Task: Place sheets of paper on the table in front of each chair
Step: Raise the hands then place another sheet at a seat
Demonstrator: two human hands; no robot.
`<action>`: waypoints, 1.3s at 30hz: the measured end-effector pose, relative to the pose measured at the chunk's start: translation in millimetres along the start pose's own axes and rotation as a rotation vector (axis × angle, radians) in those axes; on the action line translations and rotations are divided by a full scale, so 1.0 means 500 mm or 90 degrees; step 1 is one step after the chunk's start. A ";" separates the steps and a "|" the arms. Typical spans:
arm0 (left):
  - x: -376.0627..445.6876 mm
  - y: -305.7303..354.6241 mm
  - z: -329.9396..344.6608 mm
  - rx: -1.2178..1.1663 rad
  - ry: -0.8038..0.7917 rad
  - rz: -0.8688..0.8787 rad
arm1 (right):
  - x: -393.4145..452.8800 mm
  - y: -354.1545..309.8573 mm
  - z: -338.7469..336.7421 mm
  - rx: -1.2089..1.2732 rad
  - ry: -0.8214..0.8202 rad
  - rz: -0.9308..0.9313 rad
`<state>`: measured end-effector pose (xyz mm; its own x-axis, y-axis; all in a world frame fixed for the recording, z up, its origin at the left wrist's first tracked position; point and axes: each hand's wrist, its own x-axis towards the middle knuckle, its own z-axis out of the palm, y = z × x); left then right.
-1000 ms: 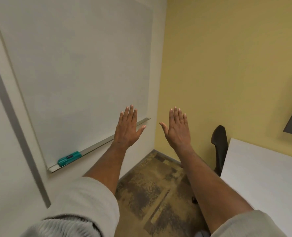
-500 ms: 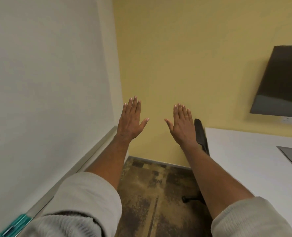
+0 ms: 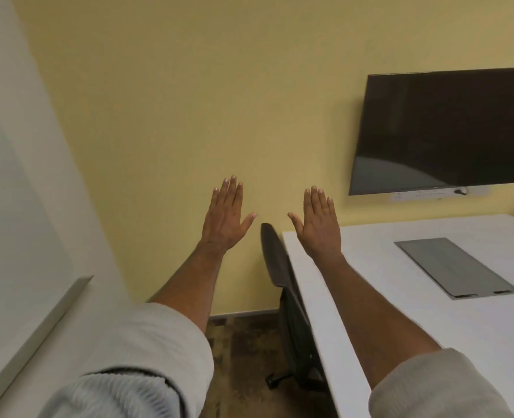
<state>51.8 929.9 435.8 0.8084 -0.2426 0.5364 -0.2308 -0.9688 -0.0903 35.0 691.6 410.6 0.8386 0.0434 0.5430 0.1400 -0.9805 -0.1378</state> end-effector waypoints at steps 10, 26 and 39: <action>0.313 0.226 0.242 -0.122 -0.015 0.180 | 0.093 0.302 0.084 -0.049 0.005 0.182; 0.567 0.715 0.553 -0.400 -0.091 0.593 | 0.055 0.662 0.143 -0.214 0.060 0.582; 0.468 1.110 0.615 -0.505 -0.191 0.787 | -0.233 0.869 0.072 -0.335 0.012 0.789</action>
<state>279.2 319.8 252.9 -0.0560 -0.9621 0.2667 -0.9792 0.1051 0.1737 17.1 267.6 257.9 0.2563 -0.9173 0.3049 -0.9201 -0.3281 -0.2138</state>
